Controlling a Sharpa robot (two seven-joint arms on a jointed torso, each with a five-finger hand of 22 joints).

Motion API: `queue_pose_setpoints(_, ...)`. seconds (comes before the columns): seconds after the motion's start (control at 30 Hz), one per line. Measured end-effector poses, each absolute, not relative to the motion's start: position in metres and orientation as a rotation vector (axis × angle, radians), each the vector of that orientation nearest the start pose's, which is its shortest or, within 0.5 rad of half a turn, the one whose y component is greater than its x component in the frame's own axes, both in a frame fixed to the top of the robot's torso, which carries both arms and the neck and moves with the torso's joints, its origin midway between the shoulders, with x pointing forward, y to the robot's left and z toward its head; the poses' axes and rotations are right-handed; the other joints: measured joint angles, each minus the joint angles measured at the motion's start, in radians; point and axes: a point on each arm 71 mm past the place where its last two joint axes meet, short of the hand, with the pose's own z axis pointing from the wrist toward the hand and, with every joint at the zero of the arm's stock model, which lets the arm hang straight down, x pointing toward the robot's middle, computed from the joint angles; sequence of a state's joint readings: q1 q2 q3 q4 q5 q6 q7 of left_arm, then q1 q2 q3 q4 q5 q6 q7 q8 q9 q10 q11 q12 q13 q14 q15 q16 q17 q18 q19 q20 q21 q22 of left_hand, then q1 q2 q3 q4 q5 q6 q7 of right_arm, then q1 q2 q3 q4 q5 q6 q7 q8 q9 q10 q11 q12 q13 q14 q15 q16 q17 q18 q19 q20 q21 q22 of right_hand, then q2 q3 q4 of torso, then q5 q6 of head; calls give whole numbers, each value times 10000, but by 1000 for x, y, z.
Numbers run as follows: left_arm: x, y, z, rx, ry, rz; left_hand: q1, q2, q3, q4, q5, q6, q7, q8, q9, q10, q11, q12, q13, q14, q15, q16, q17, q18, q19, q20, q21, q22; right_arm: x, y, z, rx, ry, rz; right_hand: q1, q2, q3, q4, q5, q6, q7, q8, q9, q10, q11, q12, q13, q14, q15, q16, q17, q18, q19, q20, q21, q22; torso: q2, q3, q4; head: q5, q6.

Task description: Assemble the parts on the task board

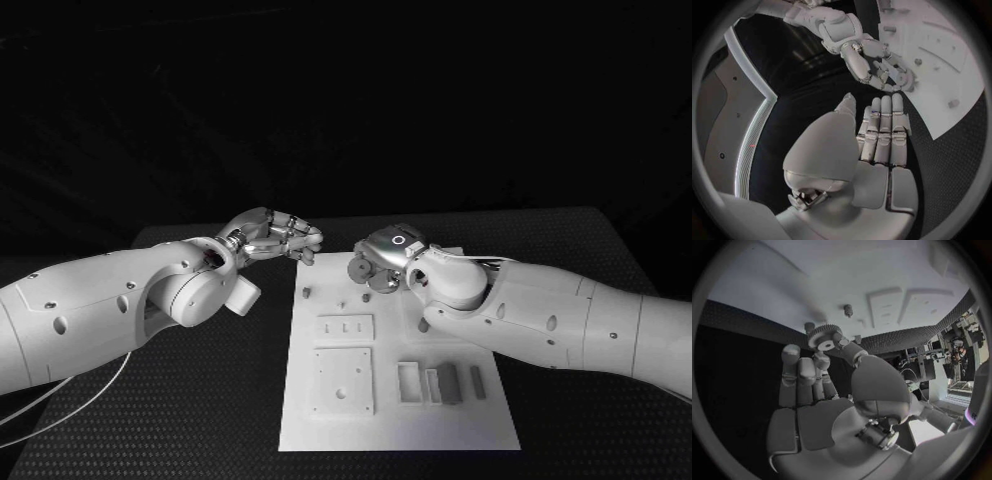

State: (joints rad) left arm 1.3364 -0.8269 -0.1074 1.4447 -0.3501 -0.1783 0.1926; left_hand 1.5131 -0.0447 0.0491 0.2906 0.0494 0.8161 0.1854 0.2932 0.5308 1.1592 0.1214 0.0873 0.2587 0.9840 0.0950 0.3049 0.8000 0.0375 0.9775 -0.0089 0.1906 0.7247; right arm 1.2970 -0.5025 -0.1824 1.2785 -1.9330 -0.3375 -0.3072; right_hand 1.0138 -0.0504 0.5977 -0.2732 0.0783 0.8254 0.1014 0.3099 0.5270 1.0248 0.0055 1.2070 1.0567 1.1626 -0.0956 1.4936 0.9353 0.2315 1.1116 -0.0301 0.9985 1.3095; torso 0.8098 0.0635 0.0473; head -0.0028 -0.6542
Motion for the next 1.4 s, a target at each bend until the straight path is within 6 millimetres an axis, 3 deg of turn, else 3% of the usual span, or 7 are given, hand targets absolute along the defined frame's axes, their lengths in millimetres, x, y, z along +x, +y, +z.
queue_pose_setpoints(0.37,513,210,-148,-7014,16927,-13607,0,0,0,0,0,0,0,0,-1,0,0,0,2,0,0,0,9,-2,0,0,0,-1,524,-92,-196,-6071,14482,2971,0,0,0,0,-8,10,-10,-42,-15,34,-1,0,-15,2,2,-37,-18,0,16,13,-3,0,-2,18,-6,4,4)
queue_pose_setpoints(0.73,514,208,-148,-6998,16937,-13623,0,0,0,0,0,0,0,0,7,0,0,0,8,0,0,0,18,-2,0,0,0,7,525,-91,-205,-6085,14596,2934,39,-39,-1,0,-8,12,-12,-53,-12,70,0,0,-26,14,-3,-37,-15,-1,16,16,-3,0,-2,25,5,44,-106)
queue_pose_setpoints(1.07,514,208,-148,-6986,16946,-13635,0,0,0,0,0,0,0,0,6,0,0,0,18,0,0,-39,17,-3,0,0,0,6,528,-91,-206,-6060,14612,2921,39,-39,-1,0,-9,72,-71,-75,-13,100,-6,0,-34,62,-21,-37,-18,-1,33,34,-3,0,-5,24,-23,43,-131)
queue_pose_setpoints(1.4,514,206,-148,-6969,16954,-13656,0,0,0,0,0,0,0,0,6,0,0,0,26,0,0,-39,26,-5,0,0,0,14,529,-85,-208,-6037,14696,3060,27,-243,30,30,-8,102,-101,-242,-104,94,1,0,-97,76,-5,-87,-114,-1,71,1,-53,0,-7,27,-23,43,-118)
